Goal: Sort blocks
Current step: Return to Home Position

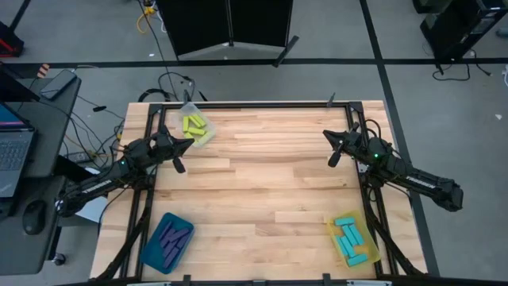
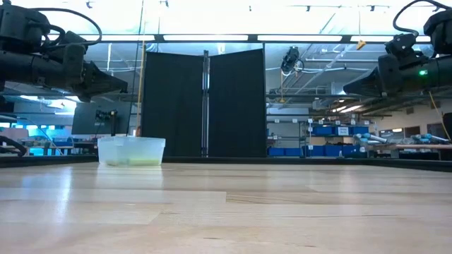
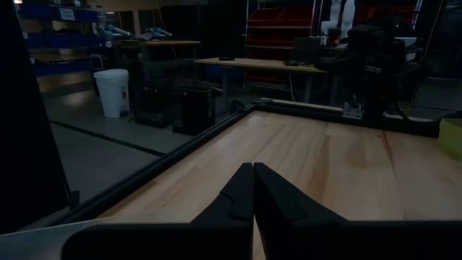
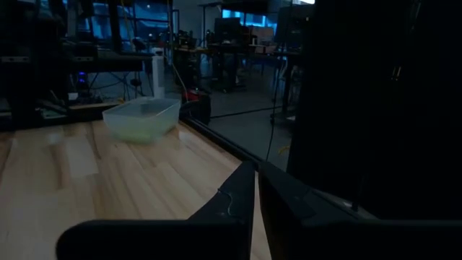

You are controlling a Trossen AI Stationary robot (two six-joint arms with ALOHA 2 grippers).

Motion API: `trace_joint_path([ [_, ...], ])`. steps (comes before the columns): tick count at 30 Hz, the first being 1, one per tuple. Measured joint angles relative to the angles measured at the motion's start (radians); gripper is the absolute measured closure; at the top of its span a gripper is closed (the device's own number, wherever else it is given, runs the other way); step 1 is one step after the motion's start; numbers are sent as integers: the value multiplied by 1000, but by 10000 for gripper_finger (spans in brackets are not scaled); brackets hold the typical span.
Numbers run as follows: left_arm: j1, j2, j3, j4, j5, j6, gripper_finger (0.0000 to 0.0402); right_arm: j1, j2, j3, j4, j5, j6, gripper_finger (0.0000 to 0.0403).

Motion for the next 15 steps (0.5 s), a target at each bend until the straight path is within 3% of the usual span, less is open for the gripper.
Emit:
trace_joint_path([
  [15, 0, 0, 0, 0, -1, 1, 387, 0, 0, 0, 0, 0, 0, 371],
])
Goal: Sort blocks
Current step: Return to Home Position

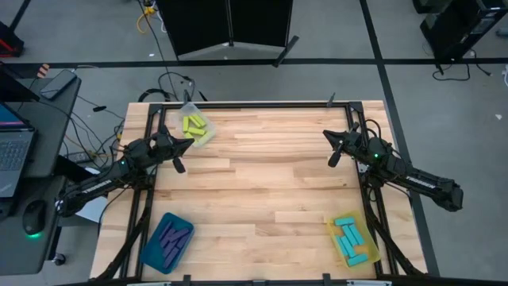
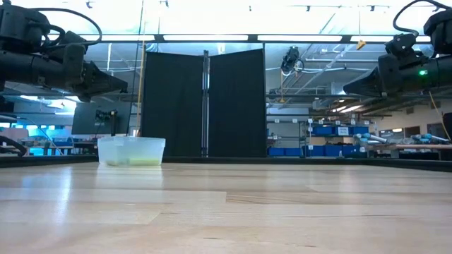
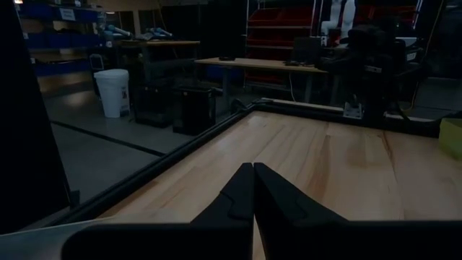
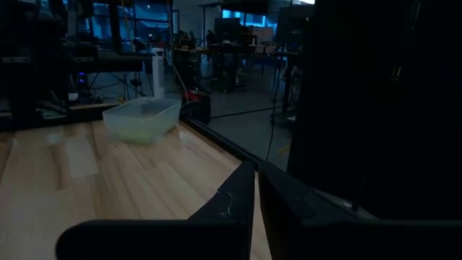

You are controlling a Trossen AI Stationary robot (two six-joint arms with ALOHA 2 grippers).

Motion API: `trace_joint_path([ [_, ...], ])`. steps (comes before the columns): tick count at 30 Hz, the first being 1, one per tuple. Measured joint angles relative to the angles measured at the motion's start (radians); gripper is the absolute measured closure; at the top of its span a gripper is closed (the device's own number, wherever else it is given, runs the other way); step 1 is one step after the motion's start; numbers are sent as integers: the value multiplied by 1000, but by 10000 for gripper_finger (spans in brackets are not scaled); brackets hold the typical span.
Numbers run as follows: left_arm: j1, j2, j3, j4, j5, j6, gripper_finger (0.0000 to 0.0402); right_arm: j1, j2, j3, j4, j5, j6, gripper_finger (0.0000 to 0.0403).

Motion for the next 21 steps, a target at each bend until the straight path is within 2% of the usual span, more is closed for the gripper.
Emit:
trace_joint_path([
  [21, 0, 0, 0, 0, 0, 0, 387, 0, 0, 0, 0, 0, 0, 368],
])
